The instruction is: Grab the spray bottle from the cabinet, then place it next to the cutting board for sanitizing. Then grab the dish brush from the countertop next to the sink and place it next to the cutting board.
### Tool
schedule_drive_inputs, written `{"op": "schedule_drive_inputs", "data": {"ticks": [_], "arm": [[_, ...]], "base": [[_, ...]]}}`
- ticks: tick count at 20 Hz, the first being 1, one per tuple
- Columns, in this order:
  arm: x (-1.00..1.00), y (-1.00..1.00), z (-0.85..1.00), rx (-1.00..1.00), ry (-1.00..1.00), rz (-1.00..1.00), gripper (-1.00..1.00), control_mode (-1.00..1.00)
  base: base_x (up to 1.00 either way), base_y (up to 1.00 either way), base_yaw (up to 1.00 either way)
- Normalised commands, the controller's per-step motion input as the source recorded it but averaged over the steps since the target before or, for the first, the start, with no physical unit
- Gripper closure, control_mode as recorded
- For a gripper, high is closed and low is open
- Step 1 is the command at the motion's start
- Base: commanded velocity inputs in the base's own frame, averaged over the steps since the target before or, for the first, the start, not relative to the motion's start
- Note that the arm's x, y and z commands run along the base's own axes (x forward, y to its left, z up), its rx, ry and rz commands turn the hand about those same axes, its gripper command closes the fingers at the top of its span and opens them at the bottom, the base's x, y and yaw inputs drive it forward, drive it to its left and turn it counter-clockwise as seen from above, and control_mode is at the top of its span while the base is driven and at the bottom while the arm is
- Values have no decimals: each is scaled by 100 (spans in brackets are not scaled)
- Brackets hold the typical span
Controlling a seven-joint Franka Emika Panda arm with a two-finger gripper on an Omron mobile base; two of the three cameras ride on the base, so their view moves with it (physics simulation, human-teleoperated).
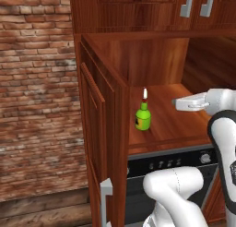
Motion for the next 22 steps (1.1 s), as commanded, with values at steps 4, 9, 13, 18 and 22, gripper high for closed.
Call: {"op": "schedule_drive_inputs", "data": {"ticks": [4, 9, 13, 18, 22], "arm": [[52, 0, -46, 17, -7, 26, -100, -100], [51, 1, -43, 12, -12, 24, -100, -100], [44, 2, -23, 2, -7, 14, -100, -100], [21, 0, 0, 0, 0, 8, -100, -100], [27, 0, 0, 0, 0, 9, -100, -100]], "base": [[0, 0, 0], [0, 0, 0], [0, 0, 0], [0, 0, 0], [0, 0, 0]]}}
